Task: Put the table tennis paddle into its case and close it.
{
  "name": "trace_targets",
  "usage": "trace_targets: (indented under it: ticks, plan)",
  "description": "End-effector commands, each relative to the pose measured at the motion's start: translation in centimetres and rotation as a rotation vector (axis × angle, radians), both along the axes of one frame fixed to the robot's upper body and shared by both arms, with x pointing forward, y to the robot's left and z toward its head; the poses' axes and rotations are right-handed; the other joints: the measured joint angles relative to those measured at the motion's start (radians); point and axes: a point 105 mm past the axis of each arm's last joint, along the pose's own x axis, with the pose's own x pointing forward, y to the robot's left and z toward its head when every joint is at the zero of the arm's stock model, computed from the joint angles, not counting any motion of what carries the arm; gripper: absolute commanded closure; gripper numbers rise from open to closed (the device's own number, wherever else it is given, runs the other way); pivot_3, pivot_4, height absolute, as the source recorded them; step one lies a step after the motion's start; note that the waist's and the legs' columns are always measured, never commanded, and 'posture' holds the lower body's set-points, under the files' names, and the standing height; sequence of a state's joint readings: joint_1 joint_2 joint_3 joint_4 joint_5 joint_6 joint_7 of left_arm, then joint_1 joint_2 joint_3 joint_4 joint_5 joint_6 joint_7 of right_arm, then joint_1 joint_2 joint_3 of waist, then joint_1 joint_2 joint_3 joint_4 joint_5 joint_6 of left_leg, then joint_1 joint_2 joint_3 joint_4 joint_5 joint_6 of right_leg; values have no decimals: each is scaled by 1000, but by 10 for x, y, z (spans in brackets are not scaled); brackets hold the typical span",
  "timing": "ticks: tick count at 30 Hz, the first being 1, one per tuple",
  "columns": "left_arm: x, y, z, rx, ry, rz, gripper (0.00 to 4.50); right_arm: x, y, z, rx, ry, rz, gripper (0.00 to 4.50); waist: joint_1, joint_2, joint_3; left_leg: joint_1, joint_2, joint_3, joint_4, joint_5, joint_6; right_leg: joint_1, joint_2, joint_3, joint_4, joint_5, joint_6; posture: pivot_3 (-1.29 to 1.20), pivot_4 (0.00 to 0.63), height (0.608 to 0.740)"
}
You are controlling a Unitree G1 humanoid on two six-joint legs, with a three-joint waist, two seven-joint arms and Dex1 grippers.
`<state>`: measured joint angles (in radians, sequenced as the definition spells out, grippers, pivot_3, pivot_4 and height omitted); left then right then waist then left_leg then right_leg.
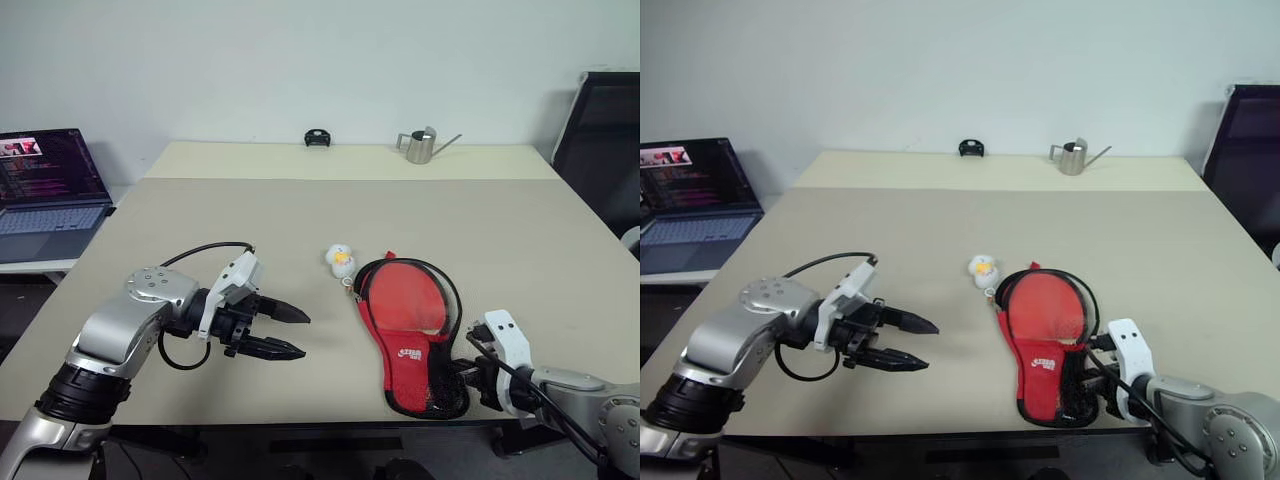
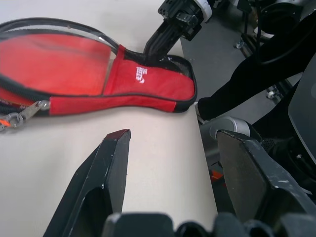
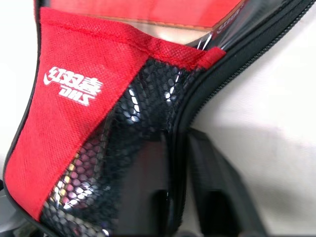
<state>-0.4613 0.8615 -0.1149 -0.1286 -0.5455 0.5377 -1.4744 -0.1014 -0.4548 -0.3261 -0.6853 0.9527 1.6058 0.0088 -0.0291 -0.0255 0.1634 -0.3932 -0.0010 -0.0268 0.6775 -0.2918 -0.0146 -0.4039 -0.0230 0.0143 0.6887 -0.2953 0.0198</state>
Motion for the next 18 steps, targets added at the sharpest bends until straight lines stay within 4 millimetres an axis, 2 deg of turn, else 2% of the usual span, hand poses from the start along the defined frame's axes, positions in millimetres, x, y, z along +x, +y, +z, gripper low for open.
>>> trace_targets:
  ticks: [1, 8, 18]
  plan:
    - [-3, -1, 6, -1, -29, -21, 1495, 9, -13, 2, -61, -20, -73, 2469, 0, 0, 0, 0, 0, 0, 0, 0, 0, 0, 0, 0, 0, 0, 0, 0, 150, 740]
    - [-3, -2, 5, -7, -32, -14, 1495, 22, -14, 12, -81, -79, -98, 62, 0, 0, 0, 0, 0, 1, 1, 0, 0, 0, 0, 1, 1, 1, 1, 0, 150, 740]
    - [-2, -2, 5, -11, -38, -1, 1495, 38, -14, 18, -180, -187, -52, 22, 0, 0, 0, 0, 0, 1, 1, 0, 0, 0, 0, 1, 0, 1, 1, 0, 150, 740]
